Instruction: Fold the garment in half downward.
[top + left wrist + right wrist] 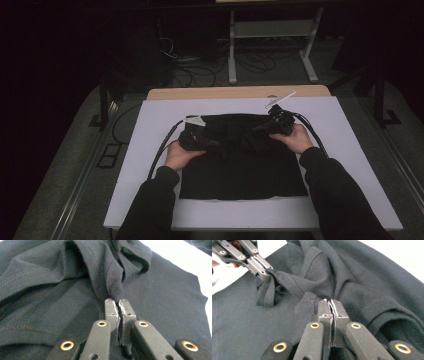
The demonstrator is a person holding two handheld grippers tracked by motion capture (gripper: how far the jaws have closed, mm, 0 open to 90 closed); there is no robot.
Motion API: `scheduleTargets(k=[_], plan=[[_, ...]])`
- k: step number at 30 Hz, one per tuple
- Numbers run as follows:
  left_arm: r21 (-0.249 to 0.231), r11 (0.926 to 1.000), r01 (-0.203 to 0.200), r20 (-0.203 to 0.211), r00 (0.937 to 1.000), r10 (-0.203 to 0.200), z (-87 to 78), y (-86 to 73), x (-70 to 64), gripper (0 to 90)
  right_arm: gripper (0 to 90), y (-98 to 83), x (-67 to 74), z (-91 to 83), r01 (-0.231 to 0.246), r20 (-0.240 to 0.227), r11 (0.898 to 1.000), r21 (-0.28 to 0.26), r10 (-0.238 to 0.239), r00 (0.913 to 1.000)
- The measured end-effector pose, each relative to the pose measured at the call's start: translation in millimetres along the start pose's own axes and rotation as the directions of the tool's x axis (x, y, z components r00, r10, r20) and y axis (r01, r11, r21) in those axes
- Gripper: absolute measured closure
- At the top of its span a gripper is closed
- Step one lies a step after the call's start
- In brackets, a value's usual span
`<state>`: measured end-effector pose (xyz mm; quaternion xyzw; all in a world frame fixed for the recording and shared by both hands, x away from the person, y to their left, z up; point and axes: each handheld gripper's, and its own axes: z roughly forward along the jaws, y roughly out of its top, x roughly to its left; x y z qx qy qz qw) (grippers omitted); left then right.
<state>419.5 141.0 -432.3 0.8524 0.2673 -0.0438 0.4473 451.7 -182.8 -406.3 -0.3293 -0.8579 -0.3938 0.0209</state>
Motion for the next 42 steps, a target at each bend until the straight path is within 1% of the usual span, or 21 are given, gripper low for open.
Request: scheduleTargets(k=[1,2,3,5,7,9,13,16,19,21,25,26,29,30,32,33,35,38,42], plan=[[-0.003,1.0000,0.001,-0.005,1.0000,-0.001,-1.3,0.2,-0.6,86.3,86.4,-0.4,1.4,-1.4,-0.003,0.004,1.000,-0.003,0.003,1.0000],[-0.004,1.0000,-0.006,-0.013,0.9999,0.006,-2.6,0.9,-0.9,86.2,86.4,-0.8,1.7,-2.9,0.000,0.010,1.000,-0.006,0.000,1.0000],[-0.004,1.0000,-0.006,-0.013,0.9999,0.006,-2.6,0.9,-0.9,86.2,86.4,-1.1,2.3,-4.7,-0.002,0.018,1.000,-0.015,0.003,0.9998],[-0.029,0.9996,0.005,-0.024,0.9997,-0.005,-7.6,2.8,-3.3,86.2,86.5,-1.2,2.4,-9.2,-0.007,0.029,0.999,-0.034,0.008,0.9995],[-0.039,0.9992,-0.004,-0.033,0.9995,0.002,-10.9,4.5,-4.9,86.3,86.5,-1.3,2.9,-14.6,-0.019,0.031,0.998,-0.055,0.020,0.9993],[-0.048,0.9988,0.003,-0.035,0.9994,-0.005,-14.4,5.5,-6.9,86.3,86.5,-1.1,3.7,-19.9,-0.025,0.029,0.997,-0.070,0.027,0.9992],[-0.064,0.9979,0.001,-0.039,0.9993,-0.003,-18.8,6.4,-10.0,86.4,86.5,-0.8,8.1,-31.6,-0.019,0.040,0.996,-0.089,0.022,0.9990],[-0.085,0.9963,-0.002,-0.045,0.9990,-0.002,-25.5,7.3,-13.7,86.3,86.4,-1.3,11.0,-40.4,-0.018,0.044,0.994,-0.107,0.023,0.9988],[-0.077,0.9969,-0.019,-0.063,0.9979,0.014,-28.9,7.6,-19.5,86.3,86.5,-2.8,13.0,-48.0,-0.022,0.045,0.992,-0.125,0.028,0.9986],[-0.079,0.9967,-0.019,-0.068,0.9976,0.013,-29.9,8.1,-23.8,86.3,86.4,-4.2,14.6,-51.9,-0.025,0.045,0.991,-0.135,0.032,0.9985],[-0.066,0.9971,-0.039,-0.086,0.9958,0.033,-32.4,8.6,-32.4,86.3,86.4,-10.5,21.7,-57.4,-0.025,0.034,0.988,-0.152,0.030,0.9989],[-0.061,0.9971,-0.046,-0.089,0.9952,0.040,-33.1,7.8,-34.5,86.3,86.4,-12.9,23.8,-58.4,-0.022,0.033,0.988,-0.154,0.028,0.9991],[-0.057,0.9974,-0.045,-0.101,0.9941,0.039,-36.4,4.1,-40.4,86.3,86.4,-20.9,30.5,-61.2,-0.018,0.026,0.987,-0.161,0.022,0.9994],[-0.064,0.9972,-0.039,-0.100,0.9945,0.033,-37.8,3.0,-42.4,86.3,86.4,-23.6,32.5,-62.5,-0.018,0.022,0.987,-0.162,0.022,0.9995],[-0.060,0.9968,-0.053,-0.105,0.9934,0.047,-41.0,1.6,-46.4,86.3,86.4,-29.2,36.4,-65.1,-0.021,0.014,0.985,-0.169,0.023,0.9996],[-0.063,0.9969,-0.047,-0.106,0.9936,0.040,-42.0,0.5,-49.6,86.3,86.4,-32.1,38.3,-66.4,-0.022,0.008,0.985,-0.173,0.024,0.9997],[-0.049,0.9967,-0.065,-0.116,0.9915,0.059,-43.2,-1.2,-54.9,86.3,86.4,-38.0,41.8,-68.7,-0.025,-0.004,0.983,-0.181,0.024,0.9997],[-0.029,0.9971,-0.070,-0.125,0.9900,0.066,-42.6,-5.8,-63.3,86.3,86.4,-47.0,47.3,-69.4,-0.019,-0.015,0.984,-0.180,0.017,0.9997],[-0.028,0.9977,-0.062,-0.128,0.9900,0.058,-43.5,-10.8,-69.7,86.2,86.4,-58.3,52.7,-69.9,-0.015,-0.027,0.984,-0.177,0.011,0.9996]])
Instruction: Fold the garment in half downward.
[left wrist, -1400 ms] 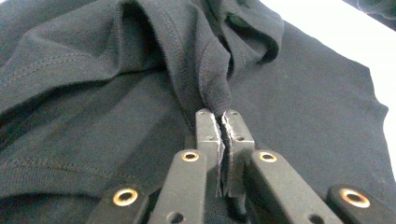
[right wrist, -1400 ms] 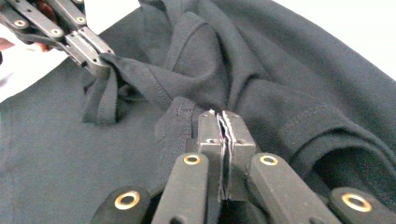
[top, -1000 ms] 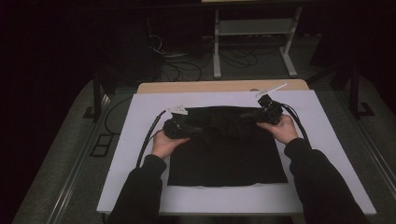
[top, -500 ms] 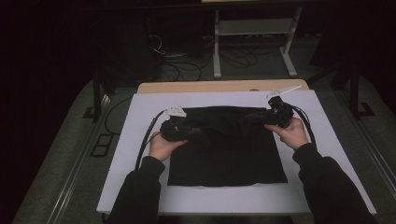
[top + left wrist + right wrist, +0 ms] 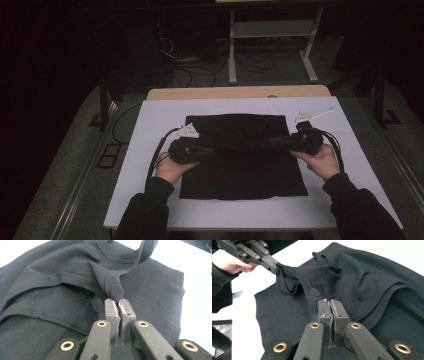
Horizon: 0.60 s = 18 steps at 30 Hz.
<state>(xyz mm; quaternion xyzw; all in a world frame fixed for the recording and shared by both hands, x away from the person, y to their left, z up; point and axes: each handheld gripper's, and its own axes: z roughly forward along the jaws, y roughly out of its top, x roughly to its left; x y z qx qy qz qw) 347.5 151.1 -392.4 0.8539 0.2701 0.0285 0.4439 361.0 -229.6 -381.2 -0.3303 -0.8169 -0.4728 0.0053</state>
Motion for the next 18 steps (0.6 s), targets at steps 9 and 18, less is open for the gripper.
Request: scheduleTargets(k=[9,18], plan=[[0.006,0.9998,0.019,-0.005,0.9998,-0.019,-2.5,-10.3,-8.5,86.2,86.4,-22.0,7.2,-6.6,-0.024,-0.015,1.000,0.012,0.024,0.9996],[0.059,0.9981,0.019,0.014,0.9997,-0.020,-7.1,-23.7,-20.5,86.2,86.4,-38.6,20.0,-4.9,-0.026,-0.044,0.998,0.059,0.029,0.9986]])
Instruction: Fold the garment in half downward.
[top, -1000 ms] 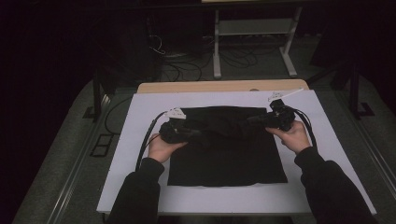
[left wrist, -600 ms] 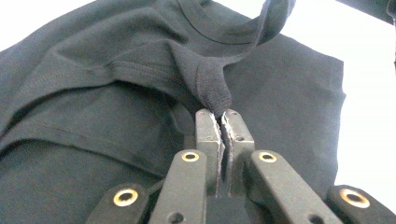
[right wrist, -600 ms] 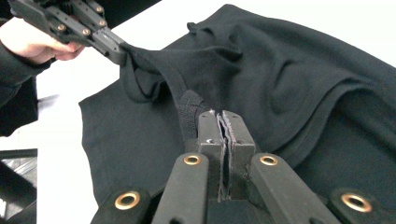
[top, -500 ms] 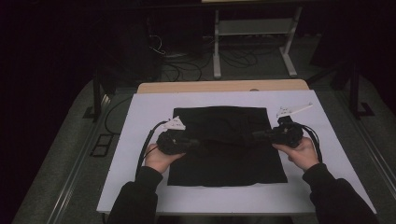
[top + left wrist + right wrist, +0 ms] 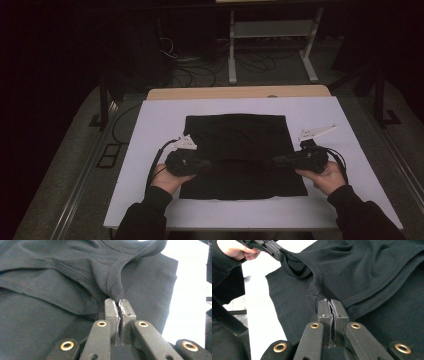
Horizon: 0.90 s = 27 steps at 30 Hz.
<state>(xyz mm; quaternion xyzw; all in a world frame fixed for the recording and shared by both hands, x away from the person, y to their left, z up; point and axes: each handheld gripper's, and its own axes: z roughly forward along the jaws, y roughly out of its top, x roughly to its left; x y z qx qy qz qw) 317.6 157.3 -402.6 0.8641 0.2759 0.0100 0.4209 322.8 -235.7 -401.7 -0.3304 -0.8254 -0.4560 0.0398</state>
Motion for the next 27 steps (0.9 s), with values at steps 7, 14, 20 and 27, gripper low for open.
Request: scheduleTargets(k=[7,14,20,27], plan=[[0.017,0.9998,-0.011,0.017,0.9998,0.011,-0.7,-6.0,-9.1,86.1,86.4,-9.5,4.8,0.4,-0.001,-0.005,0.999,0.032,0.001,1.0000],[0.040,0.9992,-0.004,0.034,0.9994,0.002,-2.0,-11.9,-11.0,86.1,86.3,-15.4,8.3,0.6,-0.004,-0.013,0.999,0.048,0.004,0.9999],[0.054,0.9985,-0.009,0.042,0.9991,0.007,-3.7,-15.1,-14.4,86.1,86.3,-17.6,10.7,-0.3,-0.004,-0.016,0.998,0.056,0.005,0.9999],[0.061,0.9980,-0.014,0.046,0.9989,0.011,-6.5,-18.0,-19.0,86.1,86.3,-20.7,13.7,-1.7,-0.002,-0.021,0.998,0.064,0.003,0.9998]])
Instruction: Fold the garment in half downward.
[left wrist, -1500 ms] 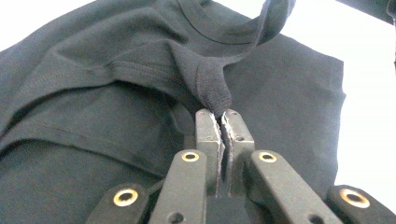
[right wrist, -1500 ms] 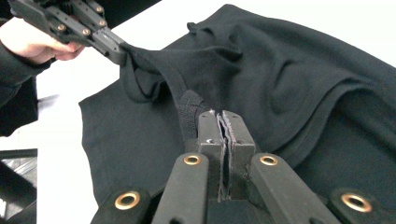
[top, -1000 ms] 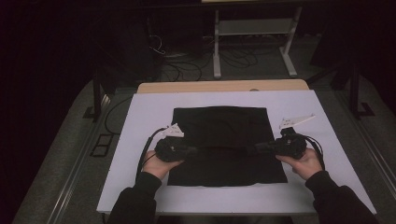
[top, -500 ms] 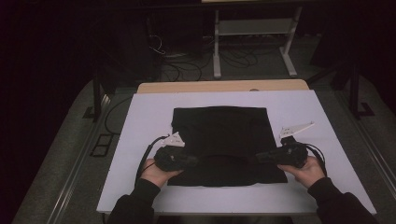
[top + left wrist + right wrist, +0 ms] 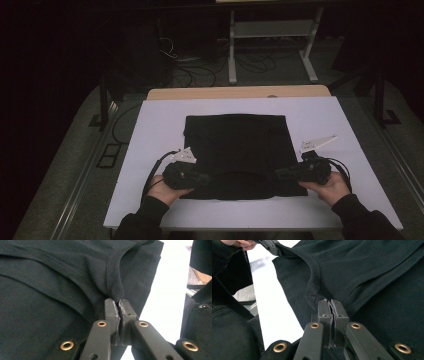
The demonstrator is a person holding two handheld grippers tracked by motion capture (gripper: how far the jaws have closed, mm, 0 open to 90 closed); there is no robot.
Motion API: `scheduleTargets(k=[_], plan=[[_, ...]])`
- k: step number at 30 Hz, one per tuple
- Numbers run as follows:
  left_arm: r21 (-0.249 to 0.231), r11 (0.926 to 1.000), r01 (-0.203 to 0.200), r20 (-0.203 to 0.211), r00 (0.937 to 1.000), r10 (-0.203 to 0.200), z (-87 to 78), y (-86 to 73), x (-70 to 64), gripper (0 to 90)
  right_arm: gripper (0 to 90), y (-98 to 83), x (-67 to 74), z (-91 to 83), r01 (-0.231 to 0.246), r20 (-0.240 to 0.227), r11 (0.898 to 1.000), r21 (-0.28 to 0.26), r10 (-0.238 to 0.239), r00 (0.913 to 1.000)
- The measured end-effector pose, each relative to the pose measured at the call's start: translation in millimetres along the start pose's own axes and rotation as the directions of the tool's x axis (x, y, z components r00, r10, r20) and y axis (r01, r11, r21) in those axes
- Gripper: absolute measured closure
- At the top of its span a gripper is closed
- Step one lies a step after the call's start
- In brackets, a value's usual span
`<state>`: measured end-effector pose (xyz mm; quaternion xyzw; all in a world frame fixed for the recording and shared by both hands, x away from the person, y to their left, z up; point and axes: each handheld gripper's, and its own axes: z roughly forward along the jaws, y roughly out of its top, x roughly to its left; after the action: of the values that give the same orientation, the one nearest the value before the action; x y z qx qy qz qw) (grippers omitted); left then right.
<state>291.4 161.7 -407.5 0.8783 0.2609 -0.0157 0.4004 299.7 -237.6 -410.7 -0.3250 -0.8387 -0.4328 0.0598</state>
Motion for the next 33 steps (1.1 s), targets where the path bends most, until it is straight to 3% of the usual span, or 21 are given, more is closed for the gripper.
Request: scheduleTargets(k=[17,33], plan=[[0.077,0.9970,-0.008,0.031,0.9995,0.006,1.1,-11.2,-7.5,86.0,86.2,-9.1,14.5,6.1,0.029,-0.022,0.997,0.070,-0.028,0.9994],[0.128,0.9917,0.013,0.066,0.9976,-0.022,3.7,-17.4,-6.8,85.8,86.0,-14.0,18.2,10.3,0.029,-0.038,0.994,0.110,-0.025,0.9990]])
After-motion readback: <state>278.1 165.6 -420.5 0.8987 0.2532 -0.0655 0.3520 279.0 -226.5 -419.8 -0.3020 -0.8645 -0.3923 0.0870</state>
